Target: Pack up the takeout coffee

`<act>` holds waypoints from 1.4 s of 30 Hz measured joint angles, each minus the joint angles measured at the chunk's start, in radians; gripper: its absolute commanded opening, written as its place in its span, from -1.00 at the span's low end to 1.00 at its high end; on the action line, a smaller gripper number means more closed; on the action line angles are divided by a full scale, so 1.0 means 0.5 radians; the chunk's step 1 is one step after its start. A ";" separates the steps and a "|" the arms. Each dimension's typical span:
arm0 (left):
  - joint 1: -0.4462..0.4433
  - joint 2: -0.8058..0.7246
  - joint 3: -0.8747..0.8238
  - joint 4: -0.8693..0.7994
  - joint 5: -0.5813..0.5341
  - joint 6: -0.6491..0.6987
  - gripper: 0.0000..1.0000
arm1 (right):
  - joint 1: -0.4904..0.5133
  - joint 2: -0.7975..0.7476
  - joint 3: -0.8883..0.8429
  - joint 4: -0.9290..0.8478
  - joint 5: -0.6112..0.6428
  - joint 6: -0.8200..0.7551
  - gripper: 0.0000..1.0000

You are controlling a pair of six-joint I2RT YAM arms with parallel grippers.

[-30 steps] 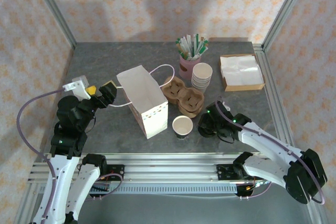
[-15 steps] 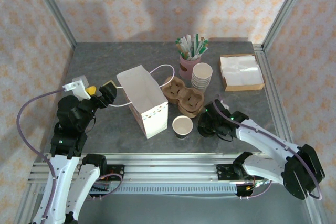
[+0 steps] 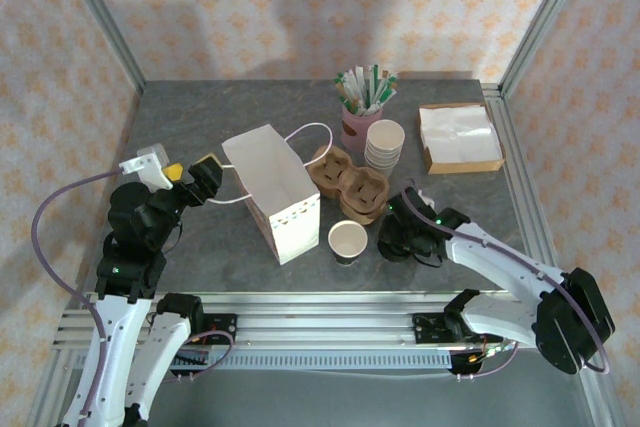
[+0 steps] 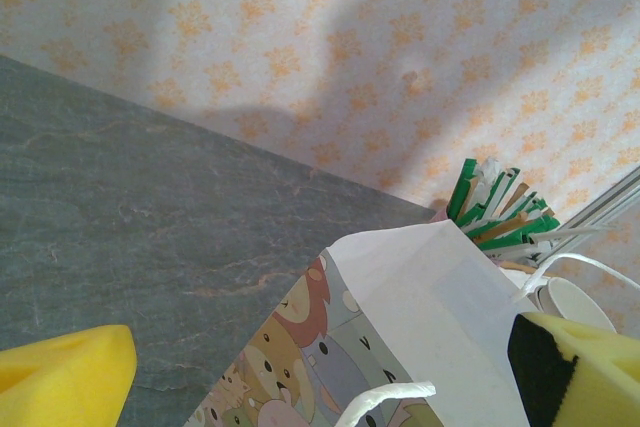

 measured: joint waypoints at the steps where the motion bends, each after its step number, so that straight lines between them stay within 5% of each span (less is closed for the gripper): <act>1: 0.000 0.000 0.000 0.000 0.000 0.001 0.95 | 0.000 -0.002 0.007 -0.008 -0.001 -0.001 0.44; 23: 0.000 -0.002 0.000 0.000 -0.026 0.000 0.95 | 0.011 -0.227 0.265 -0.248 -0.070 -0.053 0.38; 42: 0.000 -0.002 0.000 0.000 -0.036 0.001 0.95 | 0.597 0.394 1.098 -0.659 -0.031 -0.360 0.39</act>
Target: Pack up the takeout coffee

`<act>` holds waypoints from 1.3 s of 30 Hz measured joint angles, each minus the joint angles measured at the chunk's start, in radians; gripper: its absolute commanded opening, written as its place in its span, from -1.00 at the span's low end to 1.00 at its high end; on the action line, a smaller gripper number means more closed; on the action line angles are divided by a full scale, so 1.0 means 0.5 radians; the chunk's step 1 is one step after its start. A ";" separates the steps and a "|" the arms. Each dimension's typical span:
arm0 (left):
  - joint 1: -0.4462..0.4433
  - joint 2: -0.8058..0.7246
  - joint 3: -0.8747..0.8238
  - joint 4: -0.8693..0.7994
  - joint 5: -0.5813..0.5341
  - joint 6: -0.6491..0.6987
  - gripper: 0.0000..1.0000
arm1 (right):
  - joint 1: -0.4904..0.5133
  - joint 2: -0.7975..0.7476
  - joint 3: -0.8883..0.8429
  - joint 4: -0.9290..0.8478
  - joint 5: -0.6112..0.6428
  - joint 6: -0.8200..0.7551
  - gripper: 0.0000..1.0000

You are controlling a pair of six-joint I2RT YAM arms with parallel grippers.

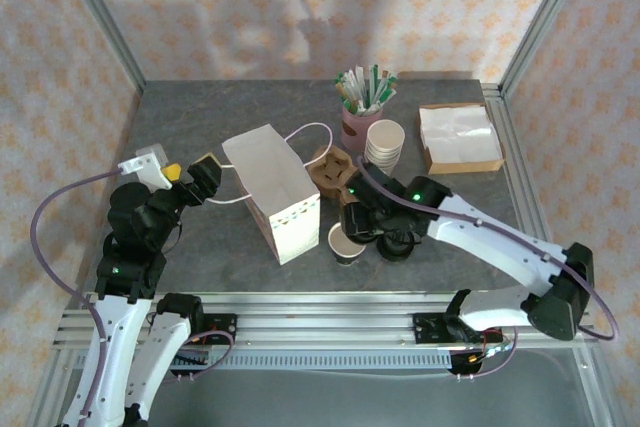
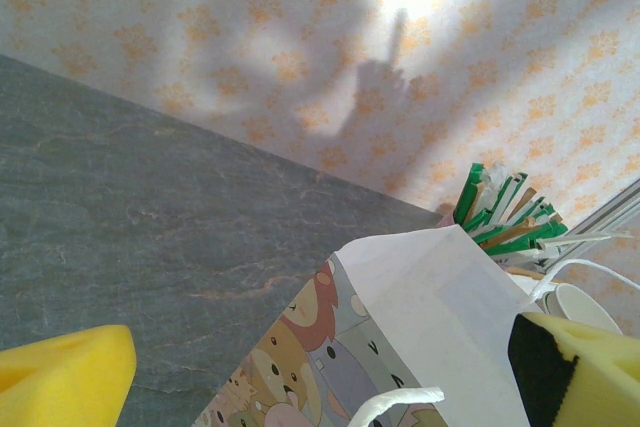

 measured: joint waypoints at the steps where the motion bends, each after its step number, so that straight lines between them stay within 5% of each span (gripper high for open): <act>1: 0.000 0.000 0.000 0.000 0.000 0.000 0.95 | 0.015 0.037 0.018 -0.012 -0.002 -0.014 0.39; 39: 0.000 -0.014 0.000 -0.002 -0.008 0.000 0.95 | 0.124 0.464 0.186 -0.088 -0.048 -0.124 0.39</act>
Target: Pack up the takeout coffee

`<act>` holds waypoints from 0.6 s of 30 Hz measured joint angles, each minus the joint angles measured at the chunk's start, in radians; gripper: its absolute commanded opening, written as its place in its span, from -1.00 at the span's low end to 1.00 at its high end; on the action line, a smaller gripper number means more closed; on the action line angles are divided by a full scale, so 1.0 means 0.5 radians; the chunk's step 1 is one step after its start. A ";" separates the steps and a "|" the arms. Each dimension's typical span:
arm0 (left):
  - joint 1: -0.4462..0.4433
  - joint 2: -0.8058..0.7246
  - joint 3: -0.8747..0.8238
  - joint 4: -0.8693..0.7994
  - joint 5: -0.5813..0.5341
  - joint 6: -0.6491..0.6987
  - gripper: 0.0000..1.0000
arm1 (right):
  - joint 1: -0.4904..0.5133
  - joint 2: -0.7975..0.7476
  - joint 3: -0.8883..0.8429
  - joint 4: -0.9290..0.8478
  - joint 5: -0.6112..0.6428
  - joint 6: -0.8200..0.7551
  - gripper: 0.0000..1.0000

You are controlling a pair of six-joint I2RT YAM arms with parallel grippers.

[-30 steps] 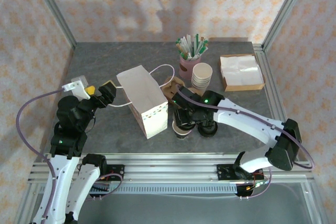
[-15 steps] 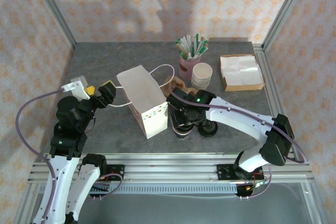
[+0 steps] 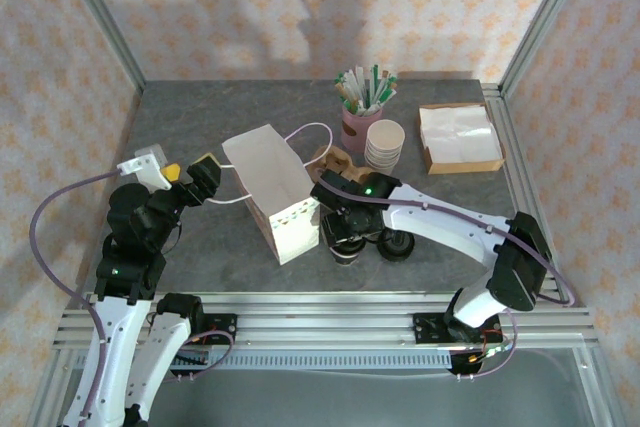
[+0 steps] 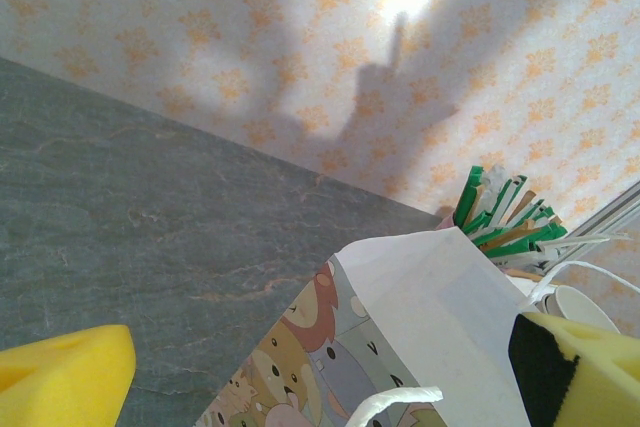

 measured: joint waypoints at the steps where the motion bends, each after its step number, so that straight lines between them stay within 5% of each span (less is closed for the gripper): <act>1: 0.000 -0.001 0.000 -0.001 0.000 0.000 0.95 | 0.000 0.001 0.000 0.001 -0.001 0.001 0.39; 18: 0.000 -0.015 0.000 -0.001 -0.001 0.000 0.95 | 0.000 -0.001 0.000 0.024 -0.036 0.016 0.39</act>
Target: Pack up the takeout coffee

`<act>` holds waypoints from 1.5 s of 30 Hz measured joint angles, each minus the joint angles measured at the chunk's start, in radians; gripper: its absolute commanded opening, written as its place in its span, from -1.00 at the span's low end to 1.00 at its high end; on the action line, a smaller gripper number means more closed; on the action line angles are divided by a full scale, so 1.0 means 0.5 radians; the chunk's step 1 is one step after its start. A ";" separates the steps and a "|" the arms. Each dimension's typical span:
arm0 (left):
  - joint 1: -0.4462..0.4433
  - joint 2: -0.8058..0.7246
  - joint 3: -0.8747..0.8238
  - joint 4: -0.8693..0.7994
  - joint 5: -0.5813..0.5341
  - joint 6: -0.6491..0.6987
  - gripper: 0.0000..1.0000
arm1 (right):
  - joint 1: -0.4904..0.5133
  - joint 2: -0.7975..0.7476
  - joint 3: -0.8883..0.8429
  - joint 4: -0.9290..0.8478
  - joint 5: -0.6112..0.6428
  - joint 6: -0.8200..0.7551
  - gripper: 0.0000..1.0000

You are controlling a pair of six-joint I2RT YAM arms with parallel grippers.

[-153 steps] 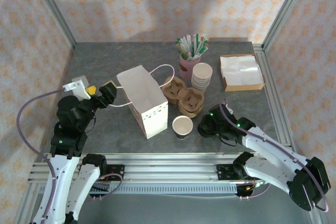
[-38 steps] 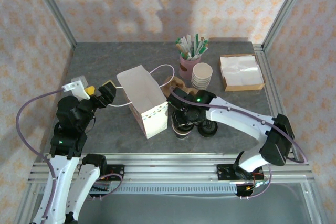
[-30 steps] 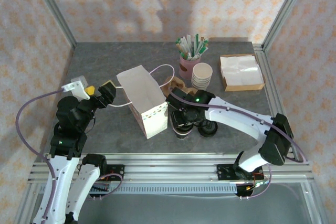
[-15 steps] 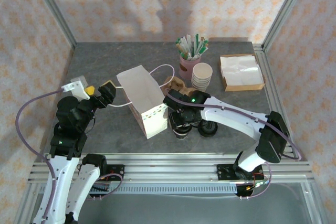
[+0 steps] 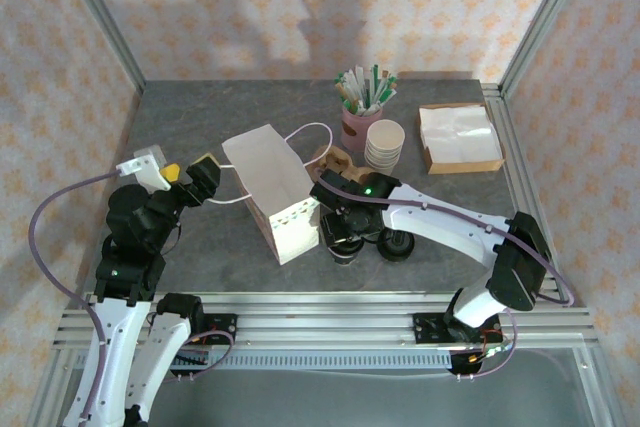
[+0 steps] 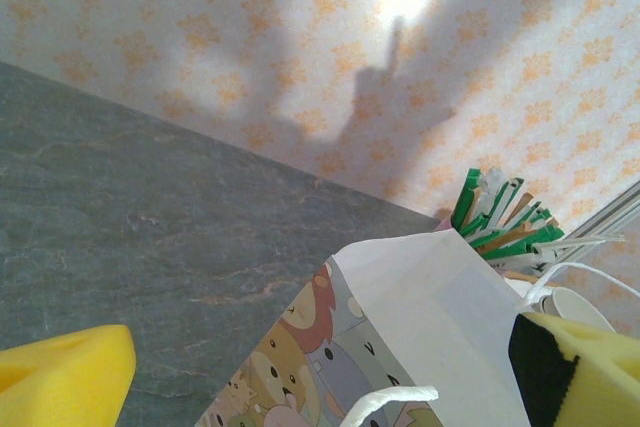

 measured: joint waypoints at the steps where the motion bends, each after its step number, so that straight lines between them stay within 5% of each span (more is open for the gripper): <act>1: 0.000 0.000 0.000 0.001 0.000 0.000 0.95 | 0.000 -0.001 0.000 0.000 0.000 0.000 0.39; 45: 0.000 0.000 0.000 0.001 -0.007 0.000 0.95 | 0.048 0.062 0.139 -0.089 0.083 0.006 0.37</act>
